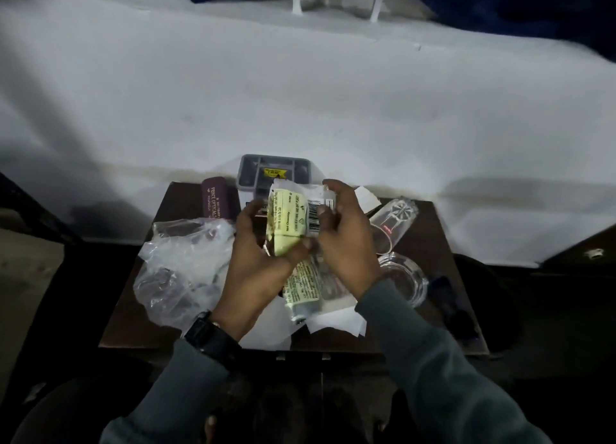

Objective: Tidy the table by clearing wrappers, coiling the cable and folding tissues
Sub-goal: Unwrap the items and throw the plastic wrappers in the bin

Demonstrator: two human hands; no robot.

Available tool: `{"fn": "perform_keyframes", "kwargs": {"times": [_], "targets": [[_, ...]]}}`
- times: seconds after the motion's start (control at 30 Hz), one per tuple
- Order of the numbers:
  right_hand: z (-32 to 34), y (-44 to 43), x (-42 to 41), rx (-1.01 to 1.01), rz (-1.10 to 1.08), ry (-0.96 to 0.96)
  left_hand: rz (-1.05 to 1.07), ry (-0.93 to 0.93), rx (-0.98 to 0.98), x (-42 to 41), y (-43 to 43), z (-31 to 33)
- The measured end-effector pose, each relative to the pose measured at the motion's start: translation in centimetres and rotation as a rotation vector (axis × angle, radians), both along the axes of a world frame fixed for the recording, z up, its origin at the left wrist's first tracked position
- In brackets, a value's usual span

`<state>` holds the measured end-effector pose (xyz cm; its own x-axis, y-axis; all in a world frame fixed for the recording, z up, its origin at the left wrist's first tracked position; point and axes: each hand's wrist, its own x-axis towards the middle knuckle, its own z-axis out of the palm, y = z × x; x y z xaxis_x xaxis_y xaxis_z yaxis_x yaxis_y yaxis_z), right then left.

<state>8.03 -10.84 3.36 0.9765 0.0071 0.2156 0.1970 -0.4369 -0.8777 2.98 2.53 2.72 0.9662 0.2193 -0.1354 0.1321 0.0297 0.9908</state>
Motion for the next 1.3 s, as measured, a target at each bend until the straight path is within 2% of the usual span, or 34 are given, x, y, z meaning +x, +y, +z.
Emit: {"fn": "perform_keyframes", "kwargs": {"times": [0.17,0.2,0.27,0.4,0.5,0.67,0.73,0.87,0.9,0.97,1.03,1.17,1.3], "targets": [[-0.3,-2.0,2.4,0.022,0.019,0.147,0.138,-0.046,0.368,0.1,1.0,-0.2],[-0.3,-2.9,3.3,-0.072,-0.015,0.119,0.155,-0.058,0.451,0.0,1.0,0.1],[-0.6,-4.9,5.9,-0.385,-0.028,0.058,0.158,-0.088,0.544,-0.3,0.9,0.2],[-0.9,-6.0,10.7,-1.007,0.093,0.268,0.095,-0.117,0.628,-0.3,0.4,0.1],[-2.0,-5.2,12.1,-1.131,0.151,0.329,0.095,-0.11,0.591,0.0,0.4,-0.3],[-2.9,-4.7,12.1,-1.188,0.152,0.261,0.095,-0.092,0.619,0.3,0.8,-1.1],[-2.3,-4.9,11.4,-1.046,0.1,0.198,0.108,-0.1,0.62,0.3,0.9,-1.3],[0.1,-4.4,6.4,-0.397,-0.088,-0.118,0.157,-0.089,0.631,0.5,1.0,-1.5],[0.2,-4.2,4.3,-0.318,-0.098,-0.199,0.163,-0.095,0.649,0.4,0.8,-1.4],[-0.5,-3.3,0.0,-0.308,-0.086,-0.253,0.162,-0.11,0.64,0.2,0.3,-1.1],[-1.4,-2.0,-3.4,-0.28,-0.01,-0.202,0.155,-0.137,0.601,-0.3,-0.3,-0.4],[-1.0,0.3,-5.5,-0.036,0.158,0.024,0.131,-0.218,0.445,-1.6,-1.5,1.1],[0.0,1.0,-6.3,0.191,0.153,0.16,0.131,-0.222,0.393,-2.2,-1.3,2.4]]}}
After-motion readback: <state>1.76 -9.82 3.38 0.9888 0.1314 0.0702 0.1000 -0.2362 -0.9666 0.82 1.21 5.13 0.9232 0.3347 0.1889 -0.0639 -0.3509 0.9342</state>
